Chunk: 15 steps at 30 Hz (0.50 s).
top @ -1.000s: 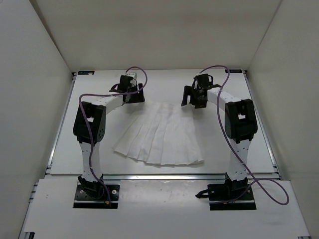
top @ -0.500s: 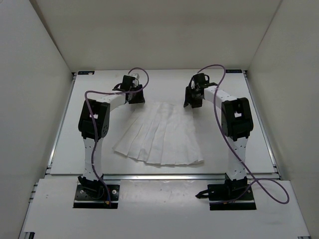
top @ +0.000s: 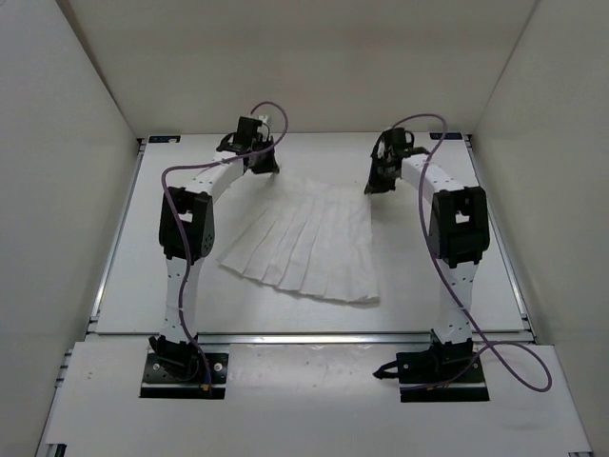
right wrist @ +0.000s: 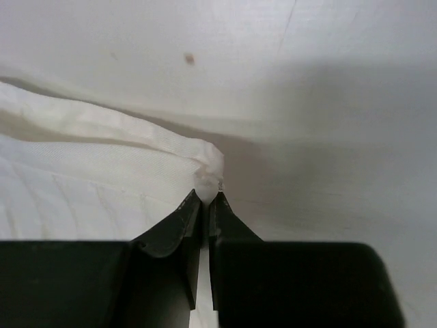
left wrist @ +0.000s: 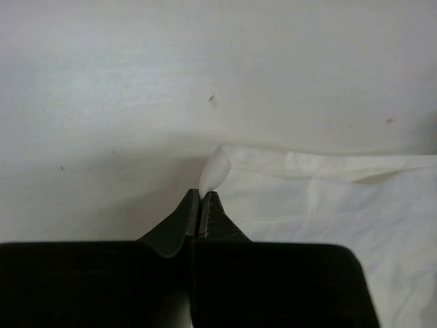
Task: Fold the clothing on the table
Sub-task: Flatten the skirt out
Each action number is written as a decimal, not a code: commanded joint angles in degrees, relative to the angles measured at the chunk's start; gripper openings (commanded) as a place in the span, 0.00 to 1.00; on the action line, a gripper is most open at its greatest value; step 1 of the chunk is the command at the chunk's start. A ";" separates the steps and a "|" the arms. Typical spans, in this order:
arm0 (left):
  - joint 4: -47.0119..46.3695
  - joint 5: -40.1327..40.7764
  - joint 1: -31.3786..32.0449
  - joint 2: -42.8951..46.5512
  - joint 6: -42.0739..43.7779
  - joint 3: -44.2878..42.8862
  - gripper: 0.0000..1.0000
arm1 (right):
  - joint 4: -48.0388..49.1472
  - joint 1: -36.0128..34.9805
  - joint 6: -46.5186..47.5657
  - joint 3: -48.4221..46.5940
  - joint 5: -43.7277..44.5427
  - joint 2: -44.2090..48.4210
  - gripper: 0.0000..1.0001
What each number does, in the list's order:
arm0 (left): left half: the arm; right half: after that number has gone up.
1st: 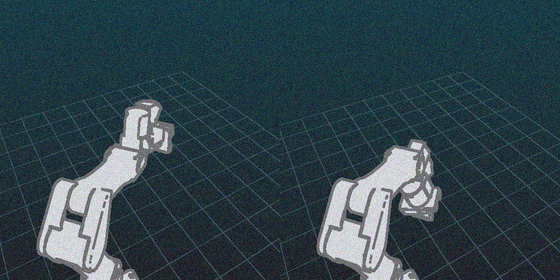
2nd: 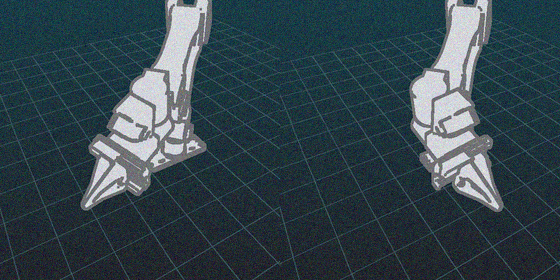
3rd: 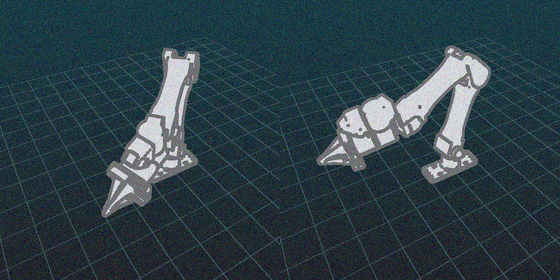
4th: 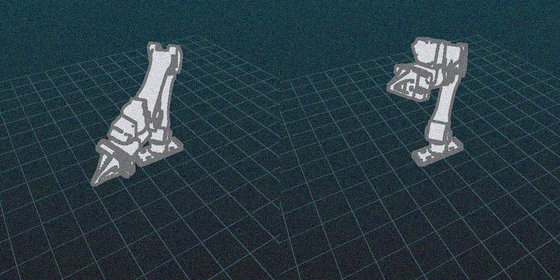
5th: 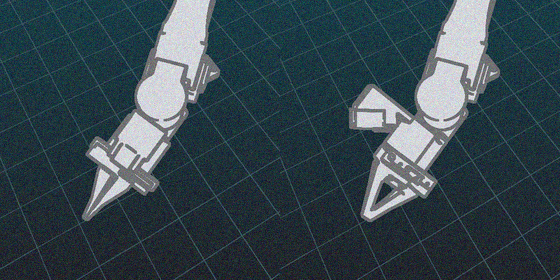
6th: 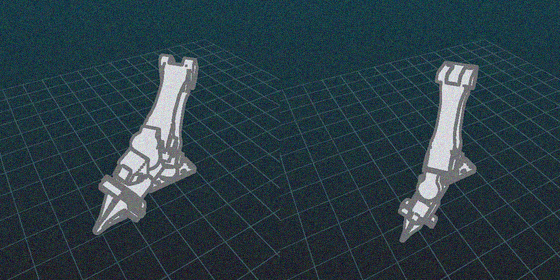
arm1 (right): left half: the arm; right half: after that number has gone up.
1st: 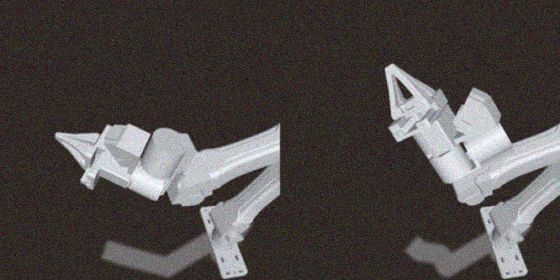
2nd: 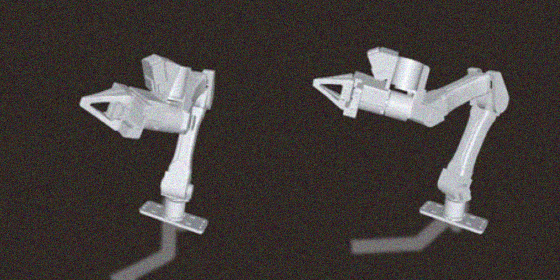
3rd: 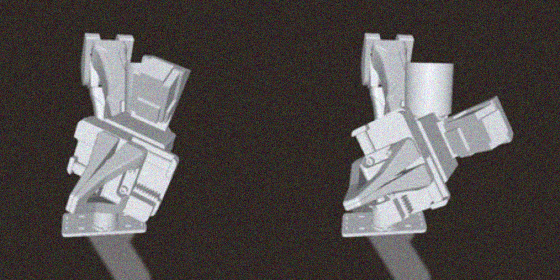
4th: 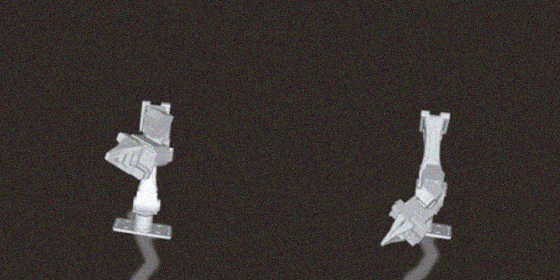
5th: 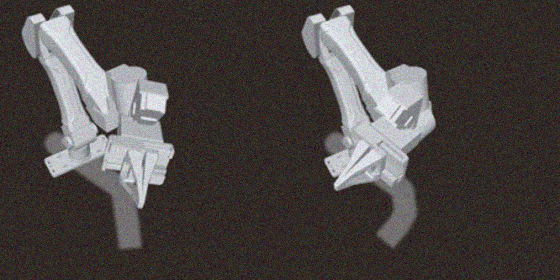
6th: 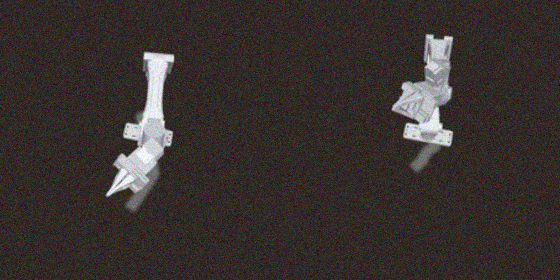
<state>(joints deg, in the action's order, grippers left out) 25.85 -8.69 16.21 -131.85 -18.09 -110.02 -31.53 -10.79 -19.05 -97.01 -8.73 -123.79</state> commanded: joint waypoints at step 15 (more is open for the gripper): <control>-2.81 3.49 3.20 34.27 7.45 7.66 0.00 | 13.13 0.42 8.60 6.58 -3.03 33.57 0.00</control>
<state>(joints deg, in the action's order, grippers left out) 21.17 -8.05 17.30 -99.57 -13.98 -110.87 -22.72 -9.98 -12.12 -105.54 -11.79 -92.82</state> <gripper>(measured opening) 0.067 0.034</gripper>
